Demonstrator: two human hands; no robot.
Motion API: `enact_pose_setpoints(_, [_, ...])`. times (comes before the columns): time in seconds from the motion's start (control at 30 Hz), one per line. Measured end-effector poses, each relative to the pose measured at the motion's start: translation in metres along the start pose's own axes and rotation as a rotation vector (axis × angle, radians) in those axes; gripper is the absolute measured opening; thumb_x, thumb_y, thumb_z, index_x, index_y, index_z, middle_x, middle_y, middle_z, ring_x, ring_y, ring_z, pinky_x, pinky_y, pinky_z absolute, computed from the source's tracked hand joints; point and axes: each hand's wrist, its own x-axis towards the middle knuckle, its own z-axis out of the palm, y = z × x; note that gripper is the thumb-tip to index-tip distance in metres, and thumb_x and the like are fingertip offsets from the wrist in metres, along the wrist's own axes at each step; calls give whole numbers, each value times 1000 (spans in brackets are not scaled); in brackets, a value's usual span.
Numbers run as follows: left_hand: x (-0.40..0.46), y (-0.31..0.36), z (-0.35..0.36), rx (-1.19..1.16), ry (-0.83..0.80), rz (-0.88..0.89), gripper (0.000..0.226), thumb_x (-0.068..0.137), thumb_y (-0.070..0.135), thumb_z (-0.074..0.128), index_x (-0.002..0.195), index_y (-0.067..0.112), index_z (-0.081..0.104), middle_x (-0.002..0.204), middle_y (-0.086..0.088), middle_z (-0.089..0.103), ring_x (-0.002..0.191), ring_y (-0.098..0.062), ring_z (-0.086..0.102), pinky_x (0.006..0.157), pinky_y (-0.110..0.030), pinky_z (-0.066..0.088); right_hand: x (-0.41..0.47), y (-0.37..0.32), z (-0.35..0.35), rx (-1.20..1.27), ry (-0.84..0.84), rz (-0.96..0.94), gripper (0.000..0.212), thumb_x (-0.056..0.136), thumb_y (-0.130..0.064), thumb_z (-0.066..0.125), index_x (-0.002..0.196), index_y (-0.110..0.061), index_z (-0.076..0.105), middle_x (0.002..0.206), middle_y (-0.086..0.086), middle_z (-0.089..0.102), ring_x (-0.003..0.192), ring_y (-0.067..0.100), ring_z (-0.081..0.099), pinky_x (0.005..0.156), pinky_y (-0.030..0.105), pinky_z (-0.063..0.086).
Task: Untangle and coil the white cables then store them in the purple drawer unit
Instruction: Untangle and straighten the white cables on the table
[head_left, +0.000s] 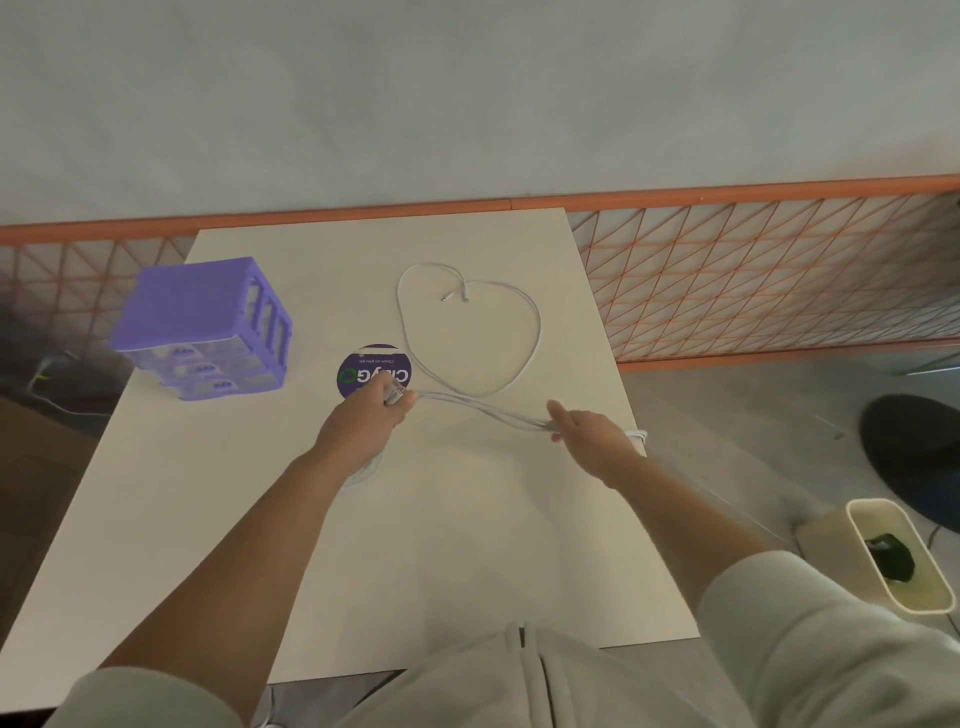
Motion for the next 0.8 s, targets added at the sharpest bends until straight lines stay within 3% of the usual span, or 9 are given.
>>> enact_pose_setpoints(0.17, [-3, 5, -5, 47, -33, 17, 32, 94, 50, 49, 93, 18, 46, 85, -7, 64, 82, -30, 60, 70, -37, 41, -7, -49, 23, 31, -22, -267, 62, 96, -65, 23, 105, -24, 67, 104, -2, 69, 98, 22, 62, 88, 39, 50])
enact_pose_setpoints(0.27, [-6, 8, -6, 58, -57, 36, 28, 95, 48, 50, 91, 21, 46, 74, 2, 56, 72, -23, 53, 67, -35, 37, -12, -72, 33, -13, 32, -347, 57, 98, -62, 22, 102, -24, 64, 96, -1, 69, 91, 23, 62, 83, 40, 51])
enact_pose_setpoints(0.37, [-9, 8, -8, 38, -70, 48, 26, 95, 46, 51, 92, 20, 50, 73, 4, 56, 69, -19, 52, 66, -34, 37, -12, -82, 41, -91, 91, -395, 52, 99, -60, 21, 99, -21, 56, 83, 1, 65, 80, 27, 60, 68, 37, 48])
enact_pose_setpoints(0.57, [-13, -2, -12, -123, -161, 82, 22, 97, 38, 51, 91, 18, 59, 76, 12, 71, 74, -12, 55, 77, -30, 41, -12, -85, 47, -241, 179, -375, 52, 99, -60, 19, 80, -19, 44, 68, -3, 51, 70, 27, 52, 62, 36, 40])
enact_pose_setpoints(0.63, [-11, -8, -15, -186, -105, 78, 24, 97, 37, 52, 92, 16, 62, 82, 12, 74, 77, -5, 58, 76, -24, 41, -12, -84, 48, -275, 207, -365, 53, 100, -59, 17, 82, -19, 46, 74, -1, 56, 74, 29, 55, 66, 36, 42])
enact_pose_setpoints(0.7, [-6, -16, -22, -355, 33, 36, 21, 98, 34, 51, 88, 19, 62, 77, 9, 72, 55, 4, 50, 59, -20, 38, -9, -79, 46, -293, 235, -326, 54, 100, -58, 17, 86, -19, 51, 84, 3, 64, 84, 30, 60, 71, 37, 43])
enact_pose_setpoints(0.8, [2, -34, -44, -798, 265, -58, 23, 102, 29, 47, 83, 20, 58, 49, 14, 43, 36, 0, 30, 38, -14, 23, -6, -60, 38, -307, 231, -175, 63, 100, -58, 13, 100, -19, 62, 97, 6, 68, 93, 31, 62, 74, 36, 42])
